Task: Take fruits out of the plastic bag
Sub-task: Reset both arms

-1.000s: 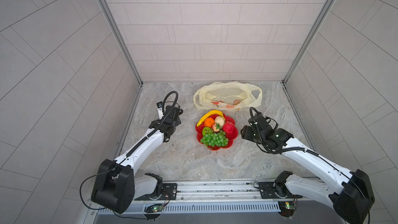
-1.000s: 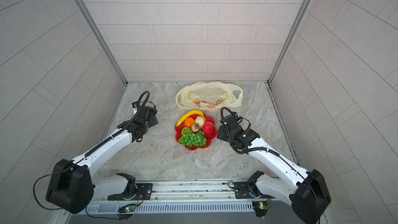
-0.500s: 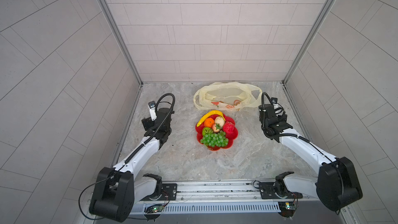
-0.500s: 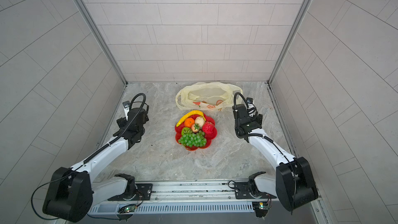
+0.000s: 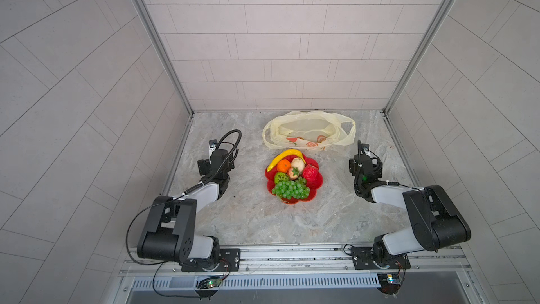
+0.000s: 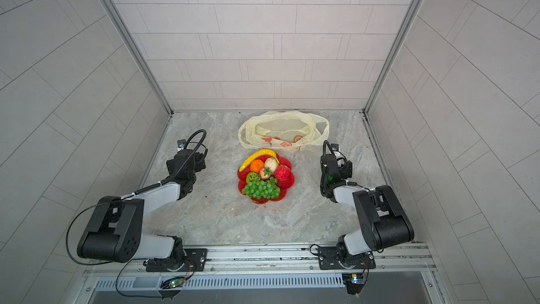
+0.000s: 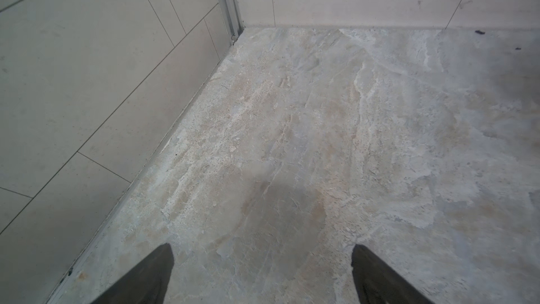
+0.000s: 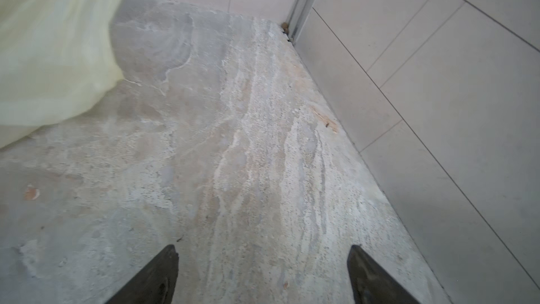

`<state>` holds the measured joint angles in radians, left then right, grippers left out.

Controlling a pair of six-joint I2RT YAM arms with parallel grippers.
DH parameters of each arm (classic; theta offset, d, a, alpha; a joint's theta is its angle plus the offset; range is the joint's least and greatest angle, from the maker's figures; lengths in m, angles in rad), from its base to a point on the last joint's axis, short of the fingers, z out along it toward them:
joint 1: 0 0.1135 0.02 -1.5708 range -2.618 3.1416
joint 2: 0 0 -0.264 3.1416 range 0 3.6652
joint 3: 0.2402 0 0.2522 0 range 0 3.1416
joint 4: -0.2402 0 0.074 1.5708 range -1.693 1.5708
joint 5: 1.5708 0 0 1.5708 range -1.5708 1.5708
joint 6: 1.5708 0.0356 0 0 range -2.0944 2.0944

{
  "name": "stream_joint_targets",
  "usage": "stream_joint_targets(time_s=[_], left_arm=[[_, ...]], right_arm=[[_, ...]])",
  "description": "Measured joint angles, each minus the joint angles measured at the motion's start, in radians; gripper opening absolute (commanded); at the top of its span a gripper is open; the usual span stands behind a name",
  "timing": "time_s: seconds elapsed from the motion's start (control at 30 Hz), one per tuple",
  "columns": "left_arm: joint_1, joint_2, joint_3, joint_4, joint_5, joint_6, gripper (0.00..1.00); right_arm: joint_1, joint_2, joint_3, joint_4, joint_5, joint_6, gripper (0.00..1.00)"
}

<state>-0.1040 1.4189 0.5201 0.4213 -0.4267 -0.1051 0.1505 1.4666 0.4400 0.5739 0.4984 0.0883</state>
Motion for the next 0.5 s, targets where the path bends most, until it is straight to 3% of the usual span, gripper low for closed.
stream_joint_targets(time_s=[0.17, 0.2, 0.5], left_arm=[[0.021, 0.056, -0.040, 0.153, 0.076, 0.032, 1.00], [0.033, 0.084, -0.041, 0.172, 0.101, 0.036, 1.00], [0.063, 0.118, -0.050, 0.226, 0.178, 0.050, 1.00]], right_arm=[[-0.030, 0.034, -0.044, 0.149, -0.119, -0.036, 0.91], [-0.035, 0.041, -0.044, 0.154, -0.138, -0.035, 0.99], [-0.061, 0.046, -0.027, 0.166, -0.201, -0.035, 0.99]])
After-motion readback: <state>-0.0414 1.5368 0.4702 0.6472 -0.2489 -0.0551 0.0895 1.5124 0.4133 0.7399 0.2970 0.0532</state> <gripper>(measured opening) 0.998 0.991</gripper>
